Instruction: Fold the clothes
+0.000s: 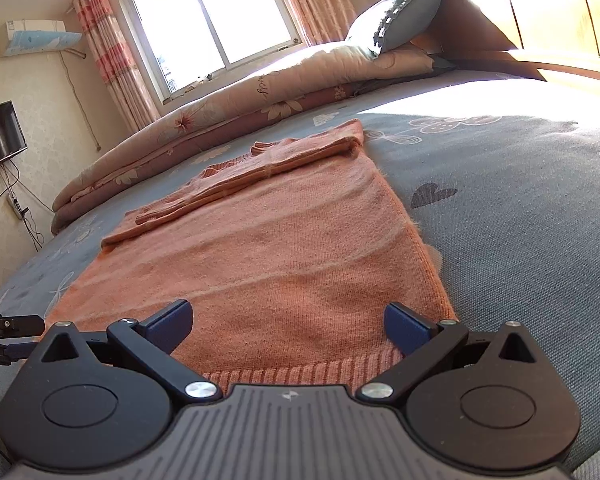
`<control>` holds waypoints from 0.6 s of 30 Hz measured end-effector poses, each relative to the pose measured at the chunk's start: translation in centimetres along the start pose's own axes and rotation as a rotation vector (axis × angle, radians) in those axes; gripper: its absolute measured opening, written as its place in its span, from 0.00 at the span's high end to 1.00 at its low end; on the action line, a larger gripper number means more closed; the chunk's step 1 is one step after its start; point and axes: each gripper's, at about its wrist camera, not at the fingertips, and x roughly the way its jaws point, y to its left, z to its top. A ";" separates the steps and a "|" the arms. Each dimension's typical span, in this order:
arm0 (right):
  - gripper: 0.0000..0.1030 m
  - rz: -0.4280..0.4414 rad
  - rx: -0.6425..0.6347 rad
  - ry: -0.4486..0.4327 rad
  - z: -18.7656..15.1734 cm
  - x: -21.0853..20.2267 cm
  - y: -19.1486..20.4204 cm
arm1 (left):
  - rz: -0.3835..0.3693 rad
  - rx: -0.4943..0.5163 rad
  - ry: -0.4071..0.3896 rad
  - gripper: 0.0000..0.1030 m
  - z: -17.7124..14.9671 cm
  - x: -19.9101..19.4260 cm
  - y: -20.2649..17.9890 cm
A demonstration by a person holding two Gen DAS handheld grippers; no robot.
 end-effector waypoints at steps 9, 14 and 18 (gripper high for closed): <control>0.00 -0.043 -0.070 0.009 -0.2 0.3 1.0 | -0.137 -0.057 -0.015 0.01 1.9 -0.5 -1.6; 0.00 -0.072 -0.120 0.014 -0.5 0.5 1.6 | -0.276 -0.021 0.044 0.01 2.5 3.1 -6.6; 0.00 -0.078 -0.130 0.014 -0.6 0.5 1.7 | -0.312 -0.029 0.121 0.01 1.1 5.5 -8.2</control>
